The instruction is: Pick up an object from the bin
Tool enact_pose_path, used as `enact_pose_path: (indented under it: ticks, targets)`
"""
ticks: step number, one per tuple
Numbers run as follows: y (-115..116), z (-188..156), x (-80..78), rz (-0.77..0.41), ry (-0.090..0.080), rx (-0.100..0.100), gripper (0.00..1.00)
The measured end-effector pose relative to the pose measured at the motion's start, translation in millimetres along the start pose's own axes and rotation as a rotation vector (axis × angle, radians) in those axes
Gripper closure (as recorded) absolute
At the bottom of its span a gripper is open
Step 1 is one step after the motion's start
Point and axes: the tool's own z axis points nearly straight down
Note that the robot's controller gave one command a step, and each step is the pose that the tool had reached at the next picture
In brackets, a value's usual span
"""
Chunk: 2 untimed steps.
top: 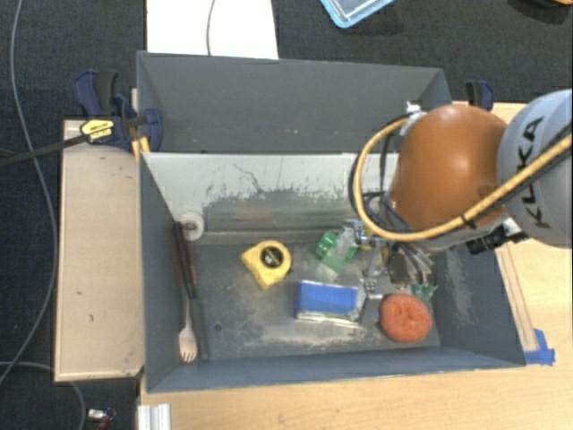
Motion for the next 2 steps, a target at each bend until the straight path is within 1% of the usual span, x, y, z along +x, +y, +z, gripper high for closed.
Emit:
enact_pose_path:
  ticks: [1, 2]
  targets:
    - [0, -4, -1.6, 0.002, -0.008, -0.001, 0.0]
    - [5, 36, -14.4, -0.064, -0.015, -0.001, 0.0]
